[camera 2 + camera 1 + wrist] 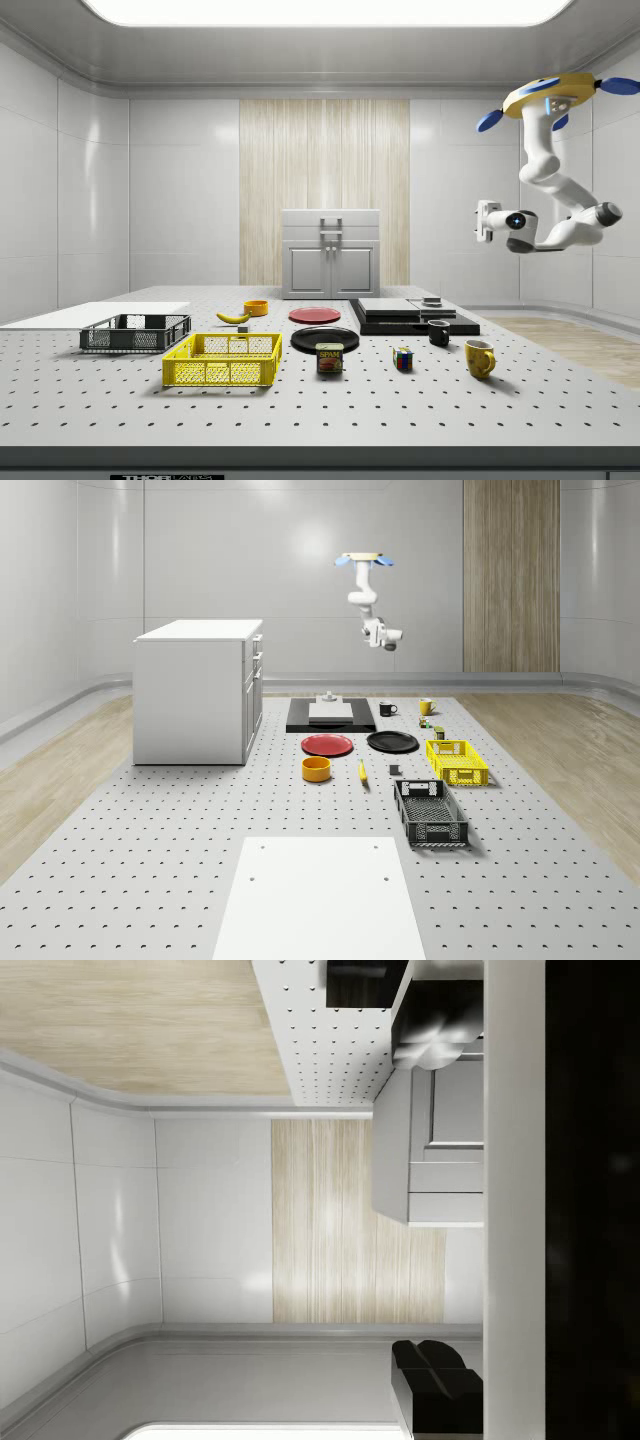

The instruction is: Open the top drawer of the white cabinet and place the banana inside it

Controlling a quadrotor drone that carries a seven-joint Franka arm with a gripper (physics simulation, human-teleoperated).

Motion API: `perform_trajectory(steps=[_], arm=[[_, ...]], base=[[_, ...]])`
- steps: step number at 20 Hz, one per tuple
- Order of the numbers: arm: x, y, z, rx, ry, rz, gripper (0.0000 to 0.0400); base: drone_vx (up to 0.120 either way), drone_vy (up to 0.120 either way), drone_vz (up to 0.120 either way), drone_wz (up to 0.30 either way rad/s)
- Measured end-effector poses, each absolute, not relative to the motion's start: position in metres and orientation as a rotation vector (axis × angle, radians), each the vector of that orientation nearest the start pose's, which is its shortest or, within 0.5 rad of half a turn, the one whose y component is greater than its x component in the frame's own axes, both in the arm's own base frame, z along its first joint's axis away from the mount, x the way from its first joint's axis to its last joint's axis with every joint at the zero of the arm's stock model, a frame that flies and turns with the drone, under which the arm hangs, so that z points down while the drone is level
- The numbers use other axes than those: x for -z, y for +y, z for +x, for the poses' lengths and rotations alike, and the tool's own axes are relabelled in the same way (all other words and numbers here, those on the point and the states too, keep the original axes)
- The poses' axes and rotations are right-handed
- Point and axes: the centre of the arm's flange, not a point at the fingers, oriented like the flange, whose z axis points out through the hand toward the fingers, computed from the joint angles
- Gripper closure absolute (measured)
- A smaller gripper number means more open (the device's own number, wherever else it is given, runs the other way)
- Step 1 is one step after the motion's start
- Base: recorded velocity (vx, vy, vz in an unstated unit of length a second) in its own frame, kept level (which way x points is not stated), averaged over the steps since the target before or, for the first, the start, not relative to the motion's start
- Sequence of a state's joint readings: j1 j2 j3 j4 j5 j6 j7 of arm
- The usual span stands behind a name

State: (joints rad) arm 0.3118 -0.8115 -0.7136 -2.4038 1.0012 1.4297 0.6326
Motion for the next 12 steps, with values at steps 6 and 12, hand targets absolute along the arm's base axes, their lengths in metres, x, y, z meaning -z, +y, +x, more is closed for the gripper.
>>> perform_trajectory(steps=[6,12], arm=[[-0.5927,-0.0995,0.3066,-0.608,0.617,-1.499,0.0000],[-0.5918,-0.0995,0.3066,-0.611,0.613,-1.490,0.0000]], base=[[0.120,-0.120,0.120,0.000],[0.093,-0.120,0.073,0.000]])
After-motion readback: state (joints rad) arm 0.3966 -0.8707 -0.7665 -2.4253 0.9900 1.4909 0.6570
